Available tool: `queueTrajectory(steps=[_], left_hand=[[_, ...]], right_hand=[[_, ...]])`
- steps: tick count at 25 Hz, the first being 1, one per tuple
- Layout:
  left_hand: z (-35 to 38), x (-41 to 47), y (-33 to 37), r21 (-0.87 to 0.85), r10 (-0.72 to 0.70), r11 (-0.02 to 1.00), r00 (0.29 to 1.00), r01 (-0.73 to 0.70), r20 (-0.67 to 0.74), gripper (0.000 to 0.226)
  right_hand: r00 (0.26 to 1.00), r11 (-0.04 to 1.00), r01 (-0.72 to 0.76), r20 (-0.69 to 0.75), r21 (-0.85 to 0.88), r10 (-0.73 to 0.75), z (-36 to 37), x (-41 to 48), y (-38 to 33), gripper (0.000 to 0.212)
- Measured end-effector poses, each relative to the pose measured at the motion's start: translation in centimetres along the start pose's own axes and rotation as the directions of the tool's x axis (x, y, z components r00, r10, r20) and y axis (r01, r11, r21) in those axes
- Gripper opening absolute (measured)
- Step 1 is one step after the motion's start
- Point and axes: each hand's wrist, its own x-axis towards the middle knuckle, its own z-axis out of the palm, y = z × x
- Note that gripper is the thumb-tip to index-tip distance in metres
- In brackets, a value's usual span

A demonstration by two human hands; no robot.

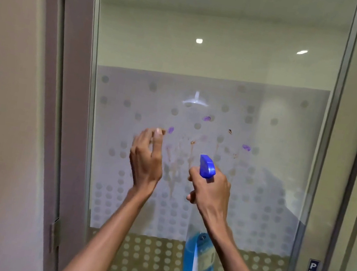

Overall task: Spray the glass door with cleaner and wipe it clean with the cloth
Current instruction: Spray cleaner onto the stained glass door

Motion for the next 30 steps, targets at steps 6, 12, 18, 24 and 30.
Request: queueTrajectory(steps=[6, 12, 18, 24, 30], left_hand=[[-1.2, 4.8, -4.5, 0.513, 0.303, 0.778, 0.932, -0.363, 0.199, 0.065], [-3.6, 1.9, -8.7, 0.559, 0.283, 0.731, 0.920, -0.391, 0.273, 0.069], [-5.5, -1.3, -8.5, 0.519, 0.338, 0.786, 0.936, -0.336, 0.096, 0.047], [-6.5, -2.0, -4.6, 0.339, 0.361, 0.894, 0.918, -0.292, -0.162, 0.045], [-6.2, -5.1, -1.8, 0.028, 0.234, 0.969, 0.953, -0.244, 0.192, 0.071]], right_hand=[[0.995, 0.993, 0.083, -0.039, -0.089, -0.087, 1.3, 1.1, -1.8, 0.029], [0.994, 0.996, 0.076, -0.080, 0.043, -0.072, 1.1, -1.1, -0.5, 0.022], [0.999, 0.995, 0.019, -0.048, 0.096, -0.014, 0.8, -3.5, 0.2, 0.027], [0.997, 0.995, 0.017, -0.074, 0.099, -0.010, 1.2, -3.8, 0.4, 0.025], [0.995, 0.996, 0.014, -0.100, 0.084, -0.006, 1.3, -3.7, -0.2, 0.022]])
